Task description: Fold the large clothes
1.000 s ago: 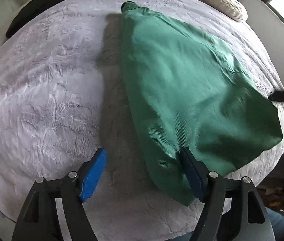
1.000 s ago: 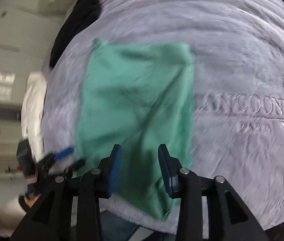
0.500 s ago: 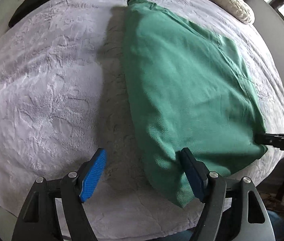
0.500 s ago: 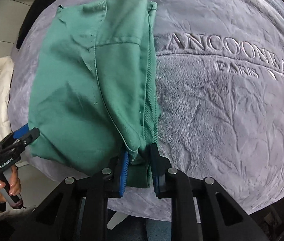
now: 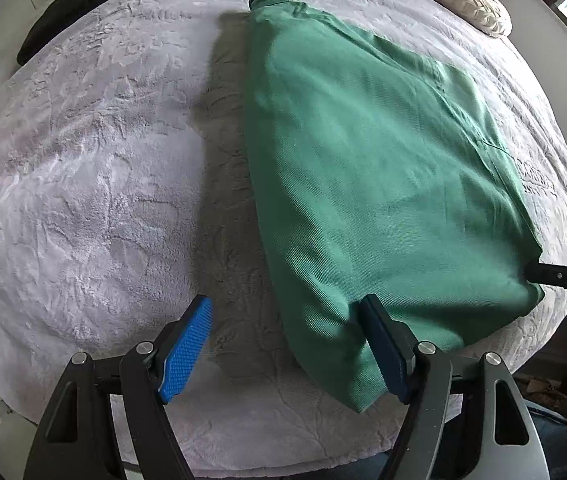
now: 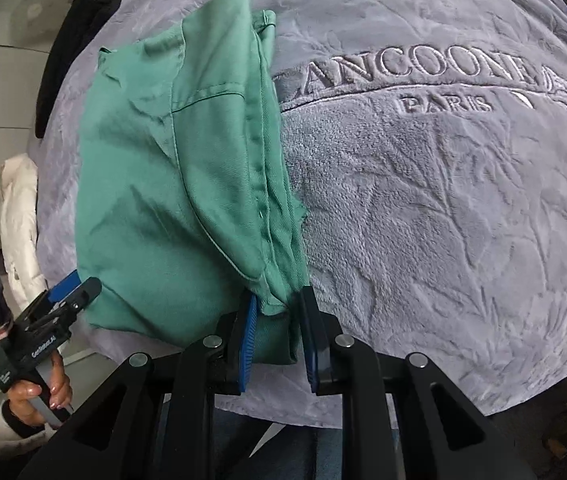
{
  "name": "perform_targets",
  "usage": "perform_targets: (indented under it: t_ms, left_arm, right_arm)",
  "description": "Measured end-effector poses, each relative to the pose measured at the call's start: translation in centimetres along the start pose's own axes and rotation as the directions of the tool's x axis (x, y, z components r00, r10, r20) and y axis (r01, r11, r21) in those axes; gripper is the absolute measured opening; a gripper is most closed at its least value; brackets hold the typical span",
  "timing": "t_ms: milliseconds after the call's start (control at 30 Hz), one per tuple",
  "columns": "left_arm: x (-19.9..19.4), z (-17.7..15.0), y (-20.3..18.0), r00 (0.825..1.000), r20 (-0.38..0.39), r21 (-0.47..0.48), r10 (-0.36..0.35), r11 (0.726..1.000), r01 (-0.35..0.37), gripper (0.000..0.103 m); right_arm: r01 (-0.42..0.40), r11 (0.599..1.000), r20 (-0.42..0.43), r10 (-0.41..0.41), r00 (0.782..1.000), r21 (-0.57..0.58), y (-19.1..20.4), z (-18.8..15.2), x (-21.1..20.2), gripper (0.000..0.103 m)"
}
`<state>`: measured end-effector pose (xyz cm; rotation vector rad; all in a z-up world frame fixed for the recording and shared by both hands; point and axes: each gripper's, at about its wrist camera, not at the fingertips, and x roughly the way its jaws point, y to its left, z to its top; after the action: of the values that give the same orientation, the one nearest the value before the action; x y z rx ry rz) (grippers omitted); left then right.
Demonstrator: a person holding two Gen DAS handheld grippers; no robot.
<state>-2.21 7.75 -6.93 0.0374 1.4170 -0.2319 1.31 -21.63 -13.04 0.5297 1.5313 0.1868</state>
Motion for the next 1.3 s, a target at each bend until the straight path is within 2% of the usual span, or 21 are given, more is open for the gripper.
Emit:
perform_targets:
  t_ms: [233, 367, 433, 533, 600, 633, 667, 700, 867, 967, 1033, 1167, 1233, 1267, 1300]
  left_arm:
    - [-0.1, 0.4, 0.2, 1.000, -0.015, -0.019, 0.004, 1.000, -0.004, 0.077]
    - [-0.9, 1.0, 0.2, 1.000, 0.009, -0.029, 0.012, 0.999, -0.012, 0.077]
    - [-1.1, 1.4, 0.1, 1.000, 0.018, -0.028, 0.013, 1.000, -0.012, 0.077]
    - [-1.3, 2.1, -0.1, 0.999, 0.027, -0.015, 0.023, 1.000, -0.023, 0.077]
    - [-1.5, 2.4, -0.4, 0.999, 0.032, -0.012, 0.028, 1.000, -0.027, 0.077]
    - [-1.7, 2.6, -0.5, 0.999, 0.035, -0.014, 0.032, 0.999, -0.031, 0.077]
    - [-1.8, 2.7, -0.5, 0.999, 0.036, -0.015, 0.036, 0.999, -0.035, 0.077]
    - [-2.0, 2.7, -0.5, 0.998, 0.037, -0.019, 0.042, 0.999, -0.041, 0.077]
    - [-1.0, 2.1, -0.2, 0.998, 0.002, -0.043, 0.068, 0.997, -0.068, 0.077]
    - [-0.7, 1.7, -0.2, 0.998, -0.010, -0.057, 0.058, 0.997, -0.058, 0.077]
    - [-0.9, 1.6, -0.2, 0.998, -0.008, -0.049, 0.067, 0.997, -0.067, 0.077]
    - [-1.0, 1.4, -0.1, 0.998, -0.010, -0.039, 0.066, 0.997, -0.066, 0.077]
    - [-1.0, 1.3, -0.1, 0.998, -0.011, -0.034, 0.064, 0.997, -0.064, 0.077]
    - [-1.0, 1.2, 0.0, 0.998, -0.012, -0.030, 0.063, 0.998, -0.064, 0.077]
    - [-0.9, 1.2, -0.1, 0.998, -0.015, -0.024, 0.063, 0.998, -0.064, 0.077]
  right_arm:
    - [-0.058, 0.992, 0.011, 0.057, 0.998, 0.113, -2.5, -0.6, -0.9, 0.024]
    - [-0.088, 0.994, 0.138, 0.079, 0.987, 0.062, -1.5, -0.2, -4.7, 0.028]
    - [-0.133, 0.989, 0.183, 0.121, 0.976, 0.056, -1.4, 1.0, -5.9, 0.043]
    - [-0.175, 0.982, 0.196, 0.158, 0.968, 0.073, -1.1, 3.9, -5.7, 0.045]
    - [-0.173, 0.981, 0.172, 0.155, 0.973, 0.093, -0.5, 5.5, -4.0, 0.045]
    - [-0.146, 0.982, 0.143, 0.129, 0.981, 0.117, -0.5, 6.5, -2.8, 0.043]
    - [-0.138, 0.980, 0.110, 0.122, 0.986, 0.144, -0.6, 7.2, -1.5, 0.037]
    - [-0.141, 0.978, 0.100, 0.127, 0.987, 0.156, -0.6, 7.3, -0.8, 0.013]
    - [-0.035, 0.995, 0.115, 0.024, 0.993, 0.095, -0.5, 8.0, -0.6, 0.010]
    - [-0.079, 0.984, 0.087, 0.065, 0.994, 0.157, -2.6, 8.5, 1.0, 0.010]
    - [-0.111, 0.976, 0.091, 0.095, 0.991, 0.188, -3.0, 8.4, 0.4, 0.011]
    - [-0.061, 0.992, 0.137, 0.046, 0.989, 0.113, -1.3, 7.0, -3.1, 0.011]
    - [-0.117, 0.992, 0.173, 0.108, 0.979, 0.039, 0.2, 5.6, -5.1, 0.011]
    - [-0.157, 0.987, 0.171, 0.159, 0.972, -0.023, 1.4, 4.4, -6.1, 0.011]
    - [-0.169, 0.984, 0.156, 0.177, 0.972, -0.062, 2.1, 3.6, -6.3, 0.011]
